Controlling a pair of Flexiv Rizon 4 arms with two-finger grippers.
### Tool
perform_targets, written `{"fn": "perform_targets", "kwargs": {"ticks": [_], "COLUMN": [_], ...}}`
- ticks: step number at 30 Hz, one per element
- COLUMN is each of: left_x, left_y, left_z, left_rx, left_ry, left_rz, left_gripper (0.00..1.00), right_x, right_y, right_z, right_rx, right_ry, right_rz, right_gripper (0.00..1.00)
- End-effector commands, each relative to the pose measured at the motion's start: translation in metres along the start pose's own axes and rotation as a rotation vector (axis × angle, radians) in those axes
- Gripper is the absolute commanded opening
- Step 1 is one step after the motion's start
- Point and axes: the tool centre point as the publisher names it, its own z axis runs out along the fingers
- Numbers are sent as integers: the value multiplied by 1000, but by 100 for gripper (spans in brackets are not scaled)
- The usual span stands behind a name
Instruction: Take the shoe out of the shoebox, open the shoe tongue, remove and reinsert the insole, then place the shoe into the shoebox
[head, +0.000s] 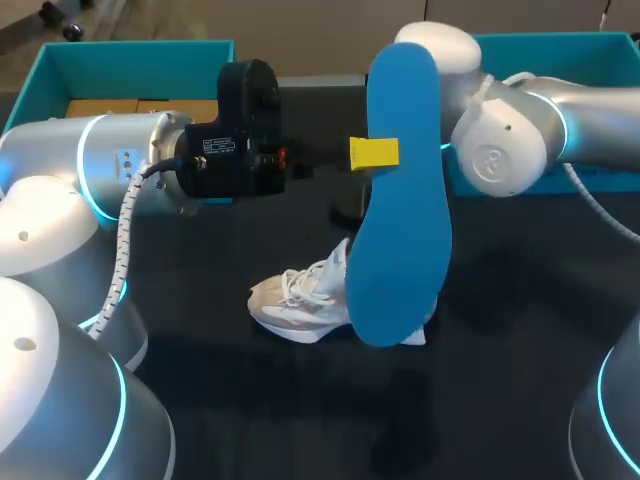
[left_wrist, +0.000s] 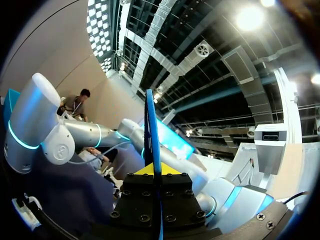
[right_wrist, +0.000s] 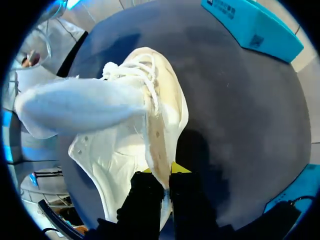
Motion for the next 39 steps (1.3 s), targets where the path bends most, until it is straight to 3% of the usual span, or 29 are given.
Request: {"fn": "perform_targets", "kwargs": {"ticks": [1,5,10,13,18,22,23,39], "left_x": [4,4,4,4,4,4,4,4], "left_y": [2,2,2,2,2,2,2,2], "left_z": [6,6,6,6,6,6,6,6], "left_rx": [12,12,12,12,12,12,12,12], "left_ry": [-8,-8,-8,-8,-8,-8,-8,-8], "left_rz": [0,0,0,0,0,0,0,0], "left_gripper": [0,0,0,0,0,0,0,0], "right_x": [-1,2,12,18,26,23,20,20], "right_y": [-2,-2,0,1,1,8,9,9], "right_z": [-9,-19,-25,-29,-32,-34,-36,-36], "right_rx": [-4,-35,-178,-214,-158,-246,-238,-238], "right_ry": [34,110,130,118,128,144,128,128], "right_rz": [48,151,344,452,641,613,522,522], "right_gripper": [0,0,0,0,0,0,0,0]}}
